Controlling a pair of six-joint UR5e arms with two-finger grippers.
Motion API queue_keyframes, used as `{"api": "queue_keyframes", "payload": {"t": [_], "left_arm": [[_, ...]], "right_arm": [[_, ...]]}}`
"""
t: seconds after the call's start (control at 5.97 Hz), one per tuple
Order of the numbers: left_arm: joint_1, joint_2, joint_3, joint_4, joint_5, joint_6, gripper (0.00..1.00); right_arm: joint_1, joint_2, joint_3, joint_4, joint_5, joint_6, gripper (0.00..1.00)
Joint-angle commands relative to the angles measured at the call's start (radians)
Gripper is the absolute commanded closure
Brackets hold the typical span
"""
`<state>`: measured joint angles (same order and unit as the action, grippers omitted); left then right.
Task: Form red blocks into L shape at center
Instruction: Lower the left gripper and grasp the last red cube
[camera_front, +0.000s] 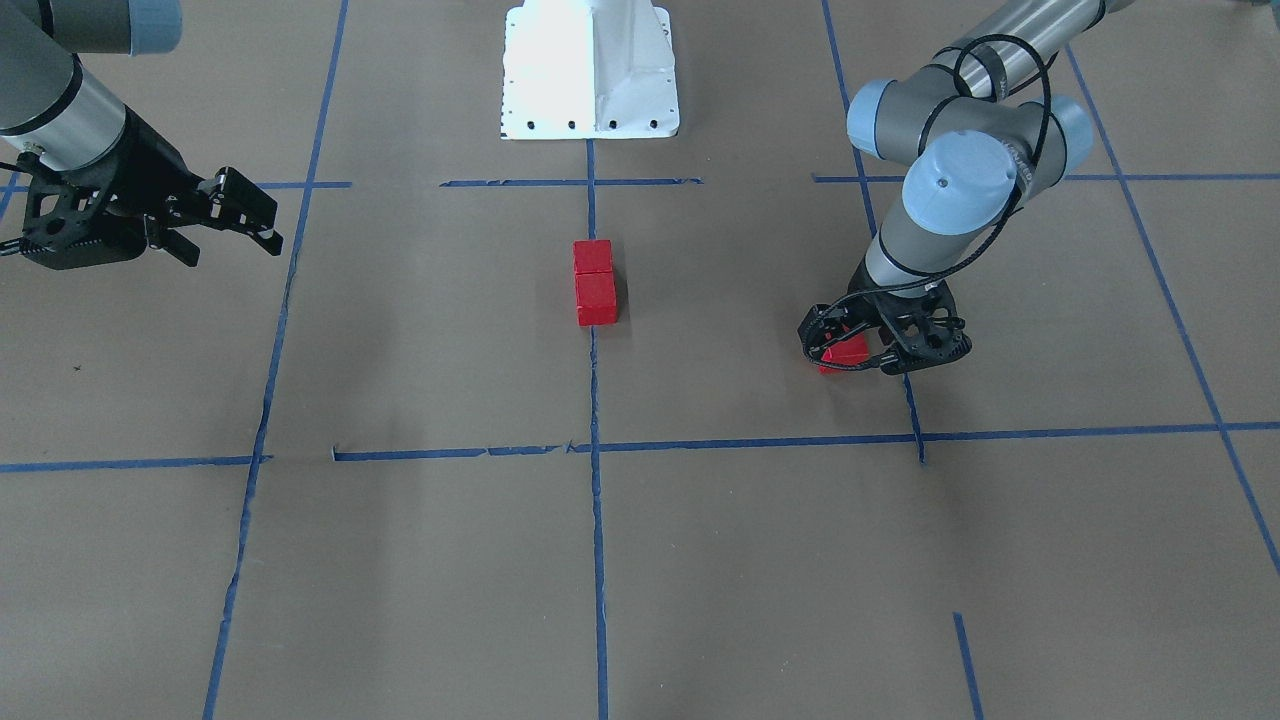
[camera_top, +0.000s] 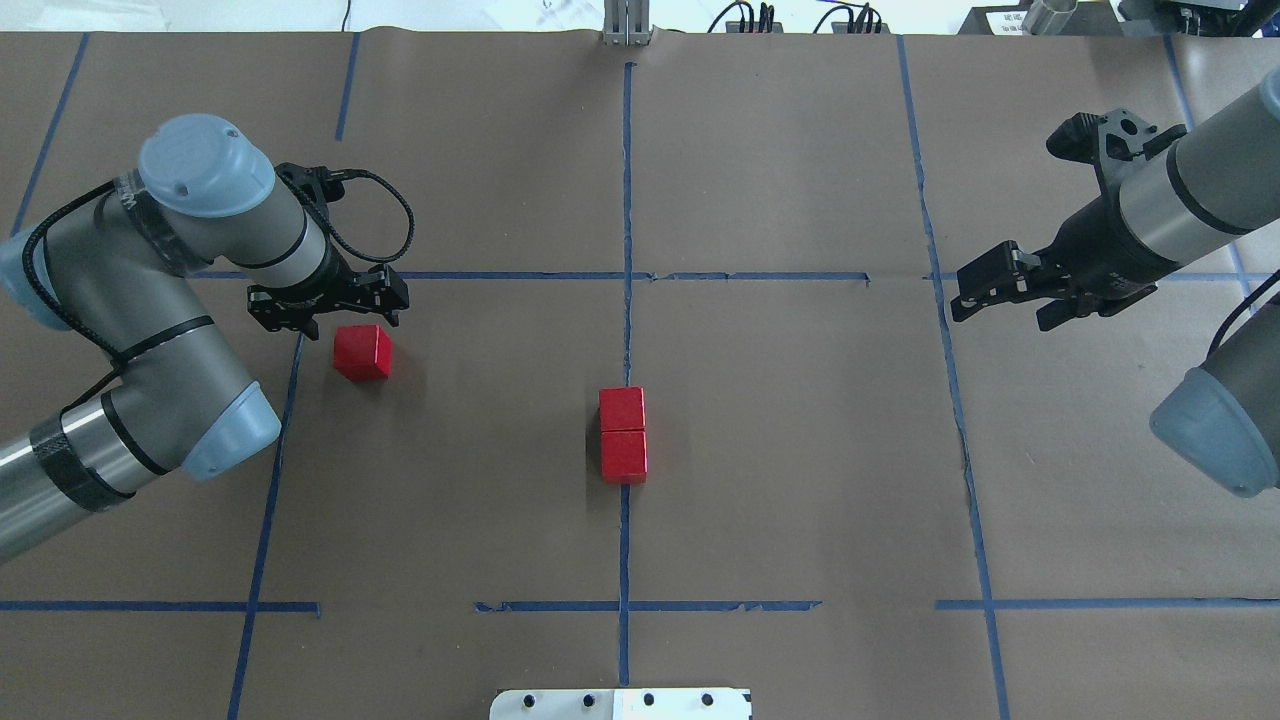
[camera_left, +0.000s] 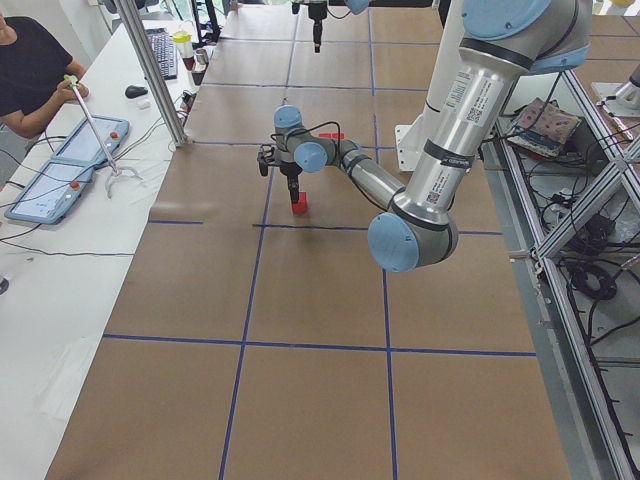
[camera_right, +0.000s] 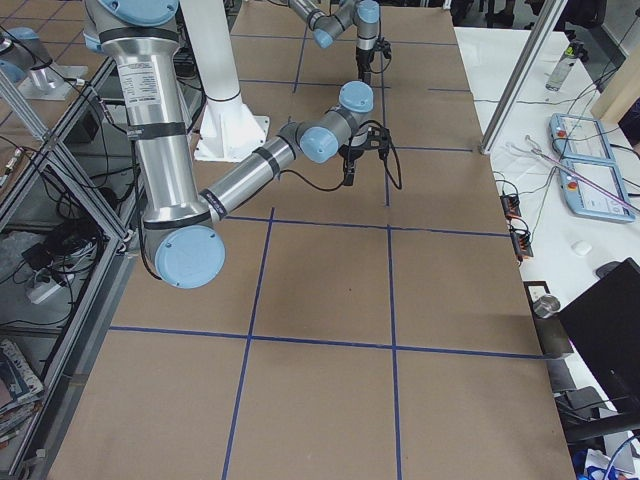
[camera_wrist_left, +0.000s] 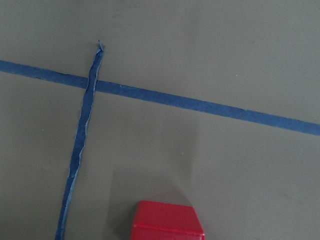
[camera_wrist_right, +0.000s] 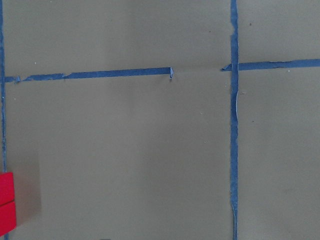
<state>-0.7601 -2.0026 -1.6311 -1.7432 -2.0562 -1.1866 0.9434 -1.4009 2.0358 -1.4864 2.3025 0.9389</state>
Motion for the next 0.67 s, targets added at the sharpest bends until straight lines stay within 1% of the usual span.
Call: {"api": "queue_keyframes", "payload": {"t": [0.0,0.17,0.34,0.5], "left_arm": [[0.001,-0.002,0.066,-0.114,-0.001,0.001,0.04],[0.002,-0.001,0.066,-0.114,-0.001,0.001,0.06],[0.002,0.001,0.068,-0.116,-0.001,0.002,0.14],[0.002,0.001,0.068,-0.111,-0.001,0.002,0.14]], "right_arm": [[0.0,0.003,0.0,0.0,0.0,0.0,0.0],[0.0,0.006,0.0,0.0,0.0,0.0,0.0],[0.0,0.008,0.001,0.0,0.0,0.001,0.0],[0.0,0.01,0.001,0.0,0.002,0.001,0.0]]}}
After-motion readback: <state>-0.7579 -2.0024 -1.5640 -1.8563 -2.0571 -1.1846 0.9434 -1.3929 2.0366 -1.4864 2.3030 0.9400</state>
